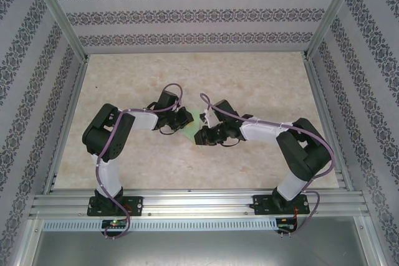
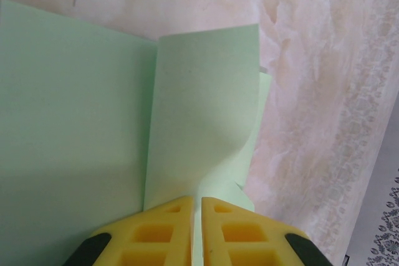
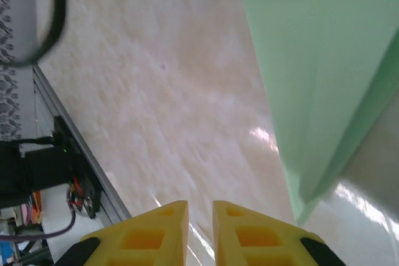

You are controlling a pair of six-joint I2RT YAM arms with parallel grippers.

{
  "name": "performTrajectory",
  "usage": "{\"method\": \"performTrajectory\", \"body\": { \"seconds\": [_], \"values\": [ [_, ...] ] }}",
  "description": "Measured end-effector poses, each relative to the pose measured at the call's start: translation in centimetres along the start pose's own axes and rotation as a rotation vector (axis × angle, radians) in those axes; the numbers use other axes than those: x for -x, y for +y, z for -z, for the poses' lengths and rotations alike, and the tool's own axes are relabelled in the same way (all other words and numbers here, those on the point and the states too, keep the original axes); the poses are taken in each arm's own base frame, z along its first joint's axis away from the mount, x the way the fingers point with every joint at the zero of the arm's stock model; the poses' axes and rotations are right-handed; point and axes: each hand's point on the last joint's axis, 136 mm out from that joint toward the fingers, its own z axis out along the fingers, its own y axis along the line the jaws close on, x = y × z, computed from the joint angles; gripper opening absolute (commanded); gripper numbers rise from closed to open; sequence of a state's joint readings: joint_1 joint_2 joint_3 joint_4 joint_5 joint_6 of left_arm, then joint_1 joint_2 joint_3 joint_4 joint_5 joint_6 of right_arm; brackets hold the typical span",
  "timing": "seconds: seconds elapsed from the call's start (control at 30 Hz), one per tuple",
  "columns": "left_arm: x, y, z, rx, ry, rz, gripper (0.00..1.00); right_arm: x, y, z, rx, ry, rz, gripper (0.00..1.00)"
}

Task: Fold a paper plane with a square sheet of paper (fold left side to right side)
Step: Fourth fold the wing at the center of the table.

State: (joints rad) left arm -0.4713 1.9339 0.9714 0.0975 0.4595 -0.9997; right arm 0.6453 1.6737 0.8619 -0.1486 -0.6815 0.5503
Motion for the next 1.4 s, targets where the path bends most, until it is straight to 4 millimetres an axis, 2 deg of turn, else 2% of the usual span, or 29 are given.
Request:
{"method": "performTrajectory", "body": {
  "seconds": [0.1, 0.23, 0.43, 0.6, 0.8, 1.13, 1.4],
  "values": [
    [0.0, 0.0, 0.0, 0.000, 0.000, 0.000, 0.14, 1.6, 0.0, -0.2, -0.006, -0.033, 0.003, 0.19],
    [0.0, 0.0, 0.0, 0.000, 0.000, 0.000, 0.14, 2.7, -1.5, -1.3, -0.046, -0.042, -0.019, 0.18],
    [0.0, 0.0, 0.0, 0.000, 0.000, 0.000, 0.14, 1.7, -4.2, -3.0, -0.104, 0.008, -0.073, 0.17],
    [0.0, 0.0, 0.0, 0.000, 0.000, 0.000, 0.13, 1.1, -5.1, -3.3, -0.124, 0.014, -0.086, 0.11],
    [0.0, 0.0, 0.0, 0.005, 0.003, 0.000, 0.14, 0.6, -5.4, -3.0, -0.115, -0.016, -0.084, 0.06],
    [0.0, 0.0, 0.0, 0.006, 0.005, -0.001, 0.14, -0.6, -5.5, -2.4, -0.133, -0.023, -0.078, 0.06],
    [-0.1, -0.4, 0.2, -0.004, 0.011, -0.004, 0.20, -0.6, -5.6, -2.4, -0.150, -0.014, -0.088, 0.06]
  ]
}}
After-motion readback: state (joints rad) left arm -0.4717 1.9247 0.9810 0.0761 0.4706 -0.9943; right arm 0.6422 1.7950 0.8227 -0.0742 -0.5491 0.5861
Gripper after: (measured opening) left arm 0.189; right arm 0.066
